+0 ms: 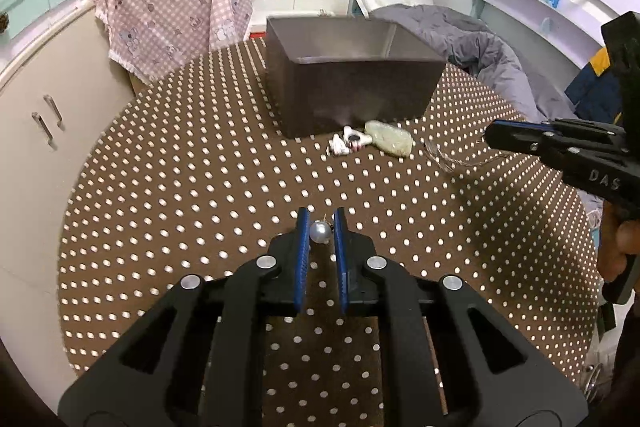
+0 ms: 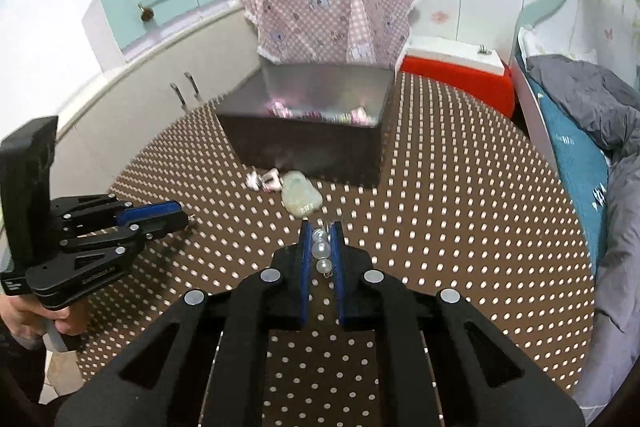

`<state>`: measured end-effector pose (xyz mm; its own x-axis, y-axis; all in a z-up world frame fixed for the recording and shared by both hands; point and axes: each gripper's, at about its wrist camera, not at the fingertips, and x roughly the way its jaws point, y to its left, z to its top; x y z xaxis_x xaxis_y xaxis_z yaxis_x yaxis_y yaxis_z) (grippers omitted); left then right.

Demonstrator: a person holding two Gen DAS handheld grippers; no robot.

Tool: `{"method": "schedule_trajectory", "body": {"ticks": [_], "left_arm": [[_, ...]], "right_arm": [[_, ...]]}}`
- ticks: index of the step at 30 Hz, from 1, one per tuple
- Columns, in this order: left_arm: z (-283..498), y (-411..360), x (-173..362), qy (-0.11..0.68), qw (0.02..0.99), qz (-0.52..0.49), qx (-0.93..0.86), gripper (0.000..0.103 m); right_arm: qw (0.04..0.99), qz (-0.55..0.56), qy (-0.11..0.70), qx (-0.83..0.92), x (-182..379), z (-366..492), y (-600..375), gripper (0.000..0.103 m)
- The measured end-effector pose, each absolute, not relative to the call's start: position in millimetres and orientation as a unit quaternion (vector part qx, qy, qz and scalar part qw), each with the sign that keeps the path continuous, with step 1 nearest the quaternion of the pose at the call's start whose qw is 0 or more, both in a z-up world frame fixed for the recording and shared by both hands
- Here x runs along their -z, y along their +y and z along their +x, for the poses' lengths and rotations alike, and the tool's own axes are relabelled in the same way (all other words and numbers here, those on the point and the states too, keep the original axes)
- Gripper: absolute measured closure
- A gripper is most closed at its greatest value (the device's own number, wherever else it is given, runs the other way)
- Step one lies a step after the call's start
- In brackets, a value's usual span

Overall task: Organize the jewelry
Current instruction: 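Carry both pearl items over the grey metal box and open both tools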

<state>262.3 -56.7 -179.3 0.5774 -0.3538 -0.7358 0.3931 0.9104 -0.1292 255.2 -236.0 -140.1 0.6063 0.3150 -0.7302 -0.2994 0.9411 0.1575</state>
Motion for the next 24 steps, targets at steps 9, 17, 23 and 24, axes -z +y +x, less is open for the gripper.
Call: {"method": "schedule_trajectory", "body": {"ticks": [9,17,23,24], "left_arm": [[260,-49,115,0.349,0.912,0.020,0.213,0.091],[276,-51,61,0.298,0.931,0.032,0.208,0.091],[300,-59,33,0.281,0.935,0.029,0.212,0.091],[304,-61,30,0.280,0.936,0.028,0.213,0.091]], "right_arm": [[0.916,-0.004,0.352,-0.192,74,256,-244,0.095],[0.932,-0.022,0.291,-0.214,11,263,-240,0.095],[0.933,-0.014,0.274,-0.231,-21,293,-237,0.095],[0.933,-0.016,0.276,-0.231,-23,301,-235,0.095]]}}
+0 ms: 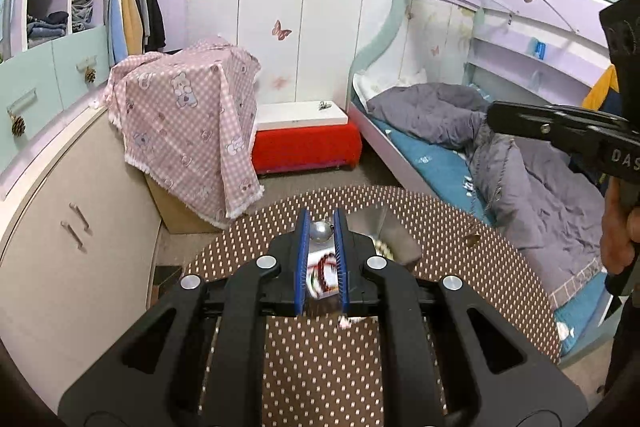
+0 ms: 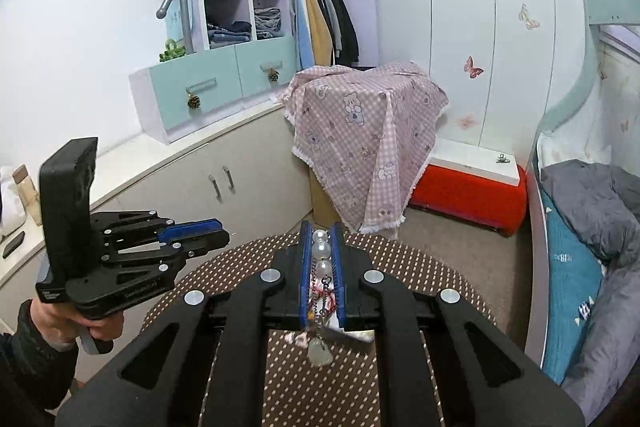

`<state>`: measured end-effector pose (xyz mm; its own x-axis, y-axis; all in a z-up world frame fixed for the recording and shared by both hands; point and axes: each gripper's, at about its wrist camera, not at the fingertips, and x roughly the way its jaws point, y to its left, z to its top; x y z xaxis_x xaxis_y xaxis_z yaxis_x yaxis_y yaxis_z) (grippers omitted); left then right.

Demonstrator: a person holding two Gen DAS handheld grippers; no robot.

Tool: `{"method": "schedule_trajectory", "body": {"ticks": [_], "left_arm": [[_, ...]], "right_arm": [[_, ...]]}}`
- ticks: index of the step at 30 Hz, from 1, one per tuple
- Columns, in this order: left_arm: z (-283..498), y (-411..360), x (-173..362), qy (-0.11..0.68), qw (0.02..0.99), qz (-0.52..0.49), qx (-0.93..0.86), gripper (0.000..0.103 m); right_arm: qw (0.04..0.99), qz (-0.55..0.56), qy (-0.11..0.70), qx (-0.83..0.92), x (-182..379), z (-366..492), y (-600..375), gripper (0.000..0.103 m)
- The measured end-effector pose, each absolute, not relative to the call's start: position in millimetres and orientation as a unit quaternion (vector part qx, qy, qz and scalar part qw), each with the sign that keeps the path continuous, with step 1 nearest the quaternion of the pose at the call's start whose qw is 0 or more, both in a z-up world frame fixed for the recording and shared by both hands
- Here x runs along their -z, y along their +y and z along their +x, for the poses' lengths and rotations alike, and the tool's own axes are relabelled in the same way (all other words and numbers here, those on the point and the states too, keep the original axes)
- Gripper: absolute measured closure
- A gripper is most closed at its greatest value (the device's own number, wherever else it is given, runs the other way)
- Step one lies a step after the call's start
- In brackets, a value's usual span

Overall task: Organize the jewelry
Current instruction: 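Carry both pearl items over the grey metal box and open both tools, then move both tools back toward the white charm and jade pendant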

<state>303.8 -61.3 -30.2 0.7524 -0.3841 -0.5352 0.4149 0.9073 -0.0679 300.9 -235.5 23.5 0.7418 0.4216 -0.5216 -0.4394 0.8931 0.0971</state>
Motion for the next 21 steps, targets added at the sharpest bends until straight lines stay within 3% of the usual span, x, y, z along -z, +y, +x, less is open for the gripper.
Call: {"method": "schedule_trajectory", "body": {"ticks": [17,18,19,20,21], "left_arm": [[370,-88,37,0.323,0.920,0.028,0.218,0.087],[372,-88,40,0.328,0.920,0.030,0.211,0.063],[374,-85,41,0.326,0.924,0.027,0.196,0.015],[372,-80,40,0.314,0.932,0.023,0.180,0.005],[369,-76,37,0.299,0.939,0.017,0.167,0.006]], "right_arm": [[0.911,0.026,0.347,-0.223,16,373,-233,0.093],[0.910,0.030,0.351,-0.220,19,376,-234,0.090],[0.910,0.038,0.354,-0.212,22,377,-237,0.073],[0.912,0.045,0.354,-0.205,23,378,-240,0.037],[0.916,0.056,0.347,-0.193,23,376,-245,0.021]]}}
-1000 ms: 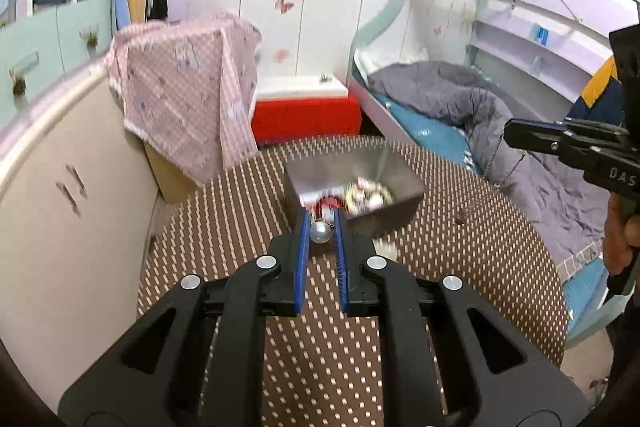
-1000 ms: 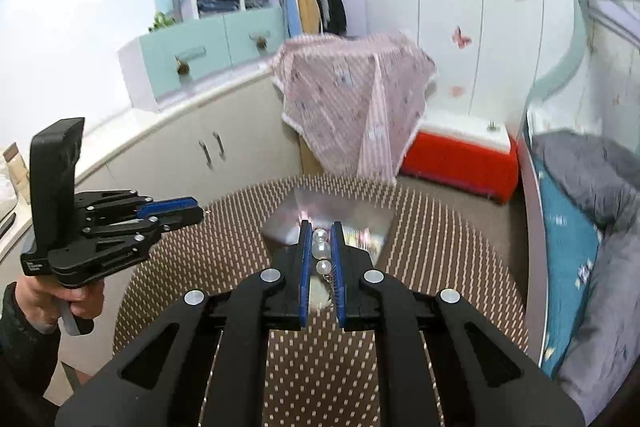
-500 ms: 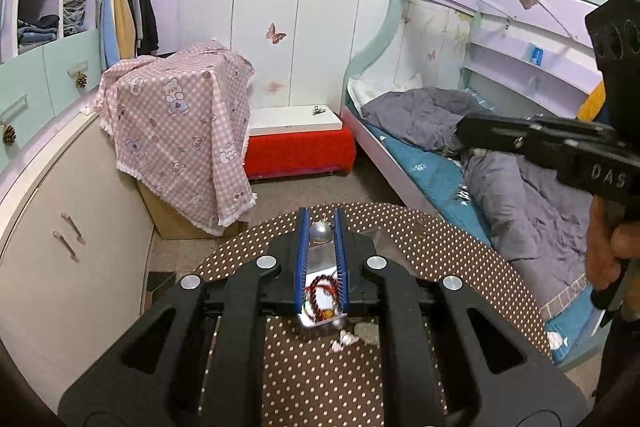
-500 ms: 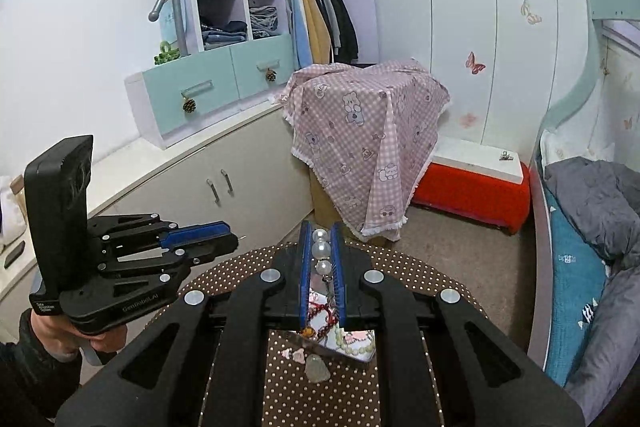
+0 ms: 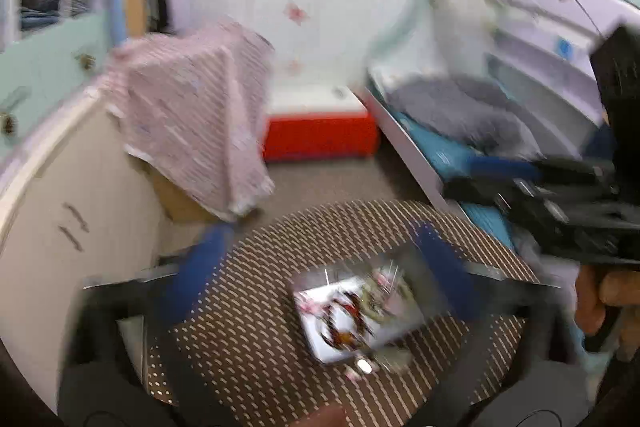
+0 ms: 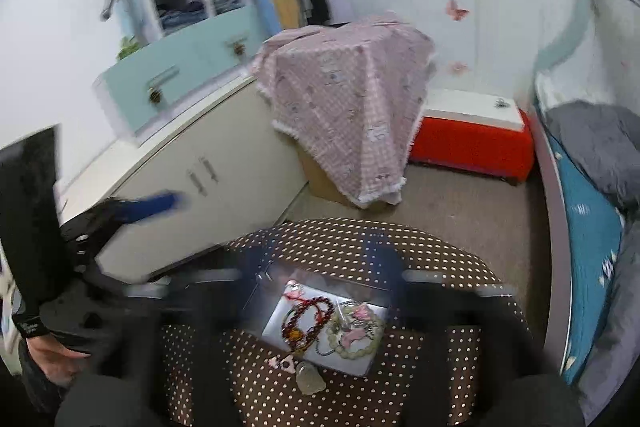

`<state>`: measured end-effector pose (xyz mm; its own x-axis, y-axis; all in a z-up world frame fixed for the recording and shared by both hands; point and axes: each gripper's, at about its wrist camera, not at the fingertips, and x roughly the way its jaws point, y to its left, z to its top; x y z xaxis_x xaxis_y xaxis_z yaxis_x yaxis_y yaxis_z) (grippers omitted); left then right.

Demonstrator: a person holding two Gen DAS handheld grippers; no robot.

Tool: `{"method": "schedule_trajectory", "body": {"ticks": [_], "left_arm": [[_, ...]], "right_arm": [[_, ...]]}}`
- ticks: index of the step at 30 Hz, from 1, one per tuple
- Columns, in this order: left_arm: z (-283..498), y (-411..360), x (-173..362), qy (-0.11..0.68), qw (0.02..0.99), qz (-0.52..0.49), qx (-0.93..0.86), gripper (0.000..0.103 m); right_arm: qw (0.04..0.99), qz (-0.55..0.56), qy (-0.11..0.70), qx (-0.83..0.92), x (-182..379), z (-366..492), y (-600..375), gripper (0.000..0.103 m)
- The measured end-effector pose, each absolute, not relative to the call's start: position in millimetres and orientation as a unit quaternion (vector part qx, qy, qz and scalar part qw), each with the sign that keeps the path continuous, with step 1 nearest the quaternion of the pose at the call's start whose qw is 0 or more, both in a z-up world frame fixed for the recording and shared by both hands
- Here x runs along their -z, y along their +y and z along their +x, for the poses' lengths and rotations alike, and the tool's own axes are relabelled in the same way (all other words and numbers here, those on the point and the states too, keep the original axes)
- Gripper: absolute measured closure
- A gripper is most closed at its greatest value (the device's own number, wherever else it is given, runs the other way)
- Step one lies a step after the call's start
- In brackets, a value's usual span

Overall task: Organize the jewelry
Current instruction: 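Move both tools back toward the white charm and jade pendant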

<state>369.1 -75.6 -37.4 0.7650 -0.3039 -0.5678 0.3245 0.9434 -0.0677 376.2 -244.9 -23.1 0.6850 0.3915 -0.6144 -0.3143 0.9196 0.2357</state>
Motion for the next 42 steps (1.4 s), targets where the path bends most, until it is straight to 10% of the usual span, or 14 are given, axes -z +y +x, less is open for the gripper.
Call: {"method": "schedule_trajectory", "body": {"ticks": [4,42], "left_arm": [[363,-59,33,0.292,0.945,0.003,0.147,0.006],[227,-27,40,0.204,0.976,-0.008,0.079,0.006]], "right_arm": [[0.926,0.079,0.323,-0.177,15,365,-259,0.008],[0.966,0.057,0.239,-0.078,31,218,-268,0.008]]}}
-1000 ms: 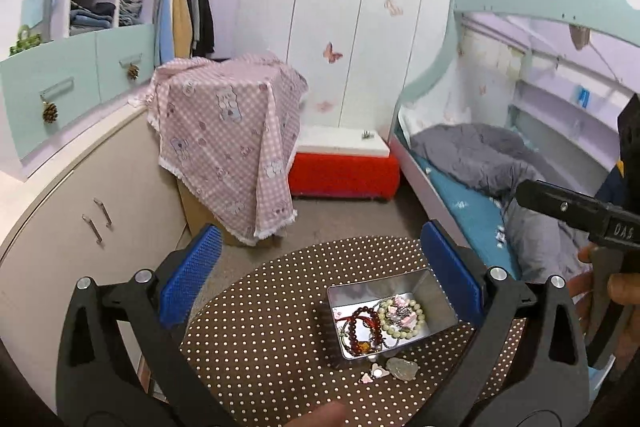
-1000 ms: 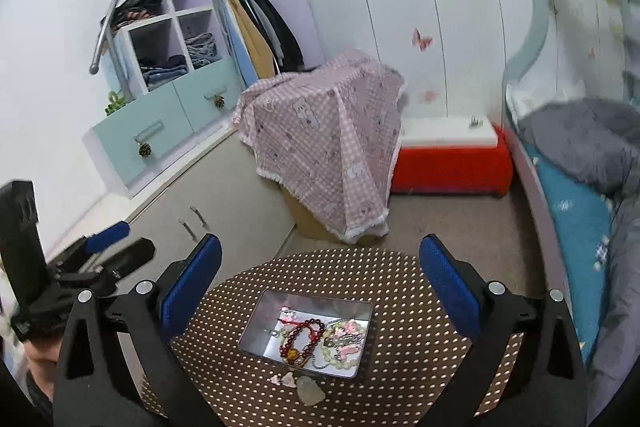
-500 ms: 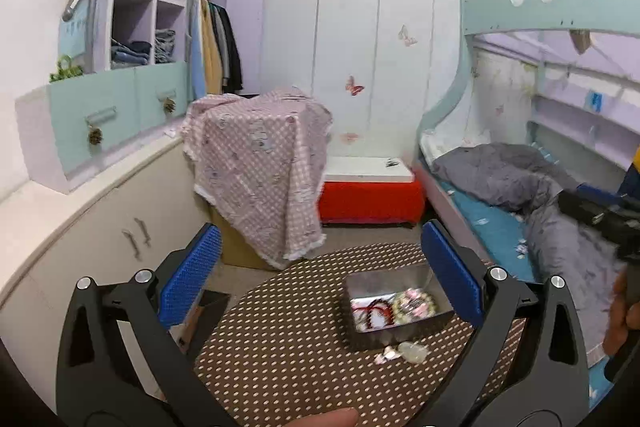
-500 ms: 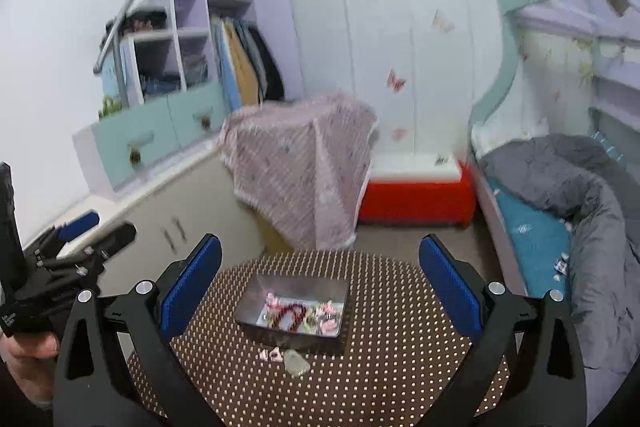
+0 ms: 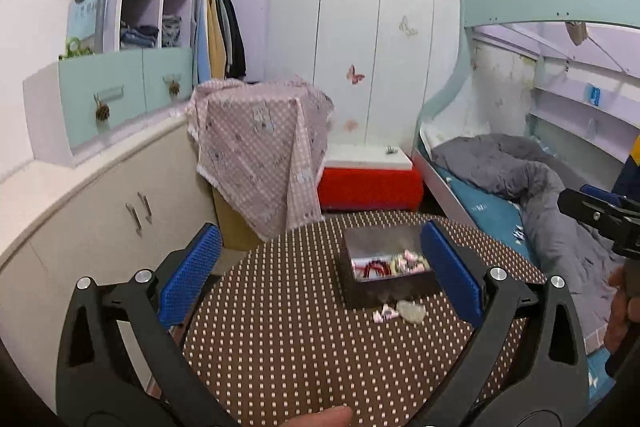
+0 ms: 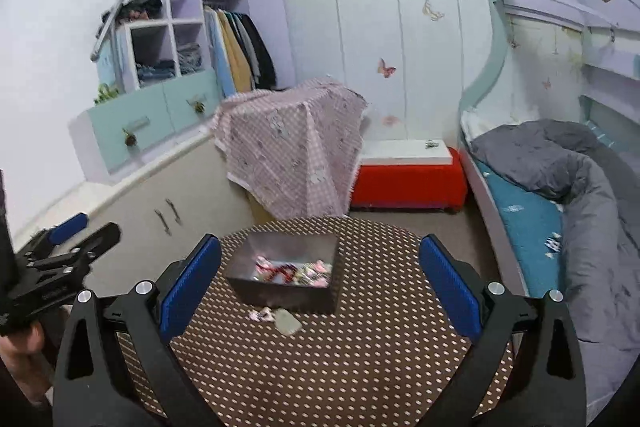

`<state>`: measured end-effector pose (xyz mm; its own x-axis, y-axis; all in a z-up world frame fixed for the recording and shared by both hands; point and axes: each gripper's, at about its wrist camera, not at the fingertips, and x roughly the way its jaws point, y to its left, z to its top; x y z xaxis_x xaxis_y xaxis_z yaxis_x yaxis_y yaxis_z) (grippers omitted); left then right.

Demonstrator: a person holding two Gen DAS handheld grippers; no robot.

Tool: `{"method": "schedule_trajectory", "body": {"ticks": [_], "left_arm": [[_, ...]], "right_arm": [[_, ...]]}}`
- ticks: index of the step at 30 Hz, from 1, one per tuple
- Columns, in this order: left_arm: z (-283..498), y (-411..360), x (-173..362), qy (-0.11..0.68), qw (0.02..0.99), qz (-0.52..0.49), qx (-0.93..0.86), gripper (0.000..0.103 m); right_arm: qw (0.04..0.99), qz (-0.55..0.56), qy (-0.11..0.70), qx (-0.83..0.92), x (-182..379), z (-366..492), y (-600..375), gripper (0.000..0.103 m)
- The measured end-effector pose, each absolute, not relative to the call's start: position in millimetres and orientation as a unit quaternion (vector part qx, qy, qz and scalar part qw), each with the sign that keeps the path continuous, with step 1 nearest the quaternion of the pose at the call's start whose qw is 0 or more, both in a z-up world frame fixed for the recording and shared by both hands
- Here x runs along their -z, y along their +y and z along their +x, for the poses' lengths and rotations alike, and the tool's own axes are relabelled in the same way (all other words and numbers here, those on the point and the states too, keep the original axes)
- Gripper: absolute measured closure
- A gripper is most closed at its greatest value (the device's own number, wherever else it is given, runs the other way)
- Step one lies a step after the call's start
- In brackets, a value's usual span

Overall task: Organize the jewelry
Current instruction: 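Move both tools back toward the white charm and jade pendant, then grasp the white charm with the left tool while the right tool grasps the jade pendant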

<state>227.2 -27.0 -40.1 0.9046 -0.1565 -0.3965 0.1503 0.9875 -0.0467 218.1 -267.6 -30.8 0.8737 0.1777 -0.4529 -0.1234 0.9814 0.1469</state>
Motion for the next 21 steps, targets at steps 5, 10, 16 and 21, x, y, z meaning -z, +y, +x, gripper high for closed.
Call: {"method": "schedule_trajectory", "body": {"ticks": [5,10,16,21], "left_arm": [[227,-28,57,0.236,0.967,-0.004,0.096,0.006],[235,-39,87,0.280,0.954,0.007,0.103,0.006],[255,-61,122,0.319,0.940,0.044,0.115,0.006],[280,-86,155,0.352,0.923,0.087,0.129,0.006]], "right_arm": [[0.955,0.080,0.270,-0.091,50,215,-268,0.008],[0.944,0.092,0.303,-0.093,82,222,-267,0.008],[0.928,0.066,0.356,-0.091,114,233,-265,0.008],[0.923,0.069,0.370,-0.082,125,236,-275,0.008]]}}
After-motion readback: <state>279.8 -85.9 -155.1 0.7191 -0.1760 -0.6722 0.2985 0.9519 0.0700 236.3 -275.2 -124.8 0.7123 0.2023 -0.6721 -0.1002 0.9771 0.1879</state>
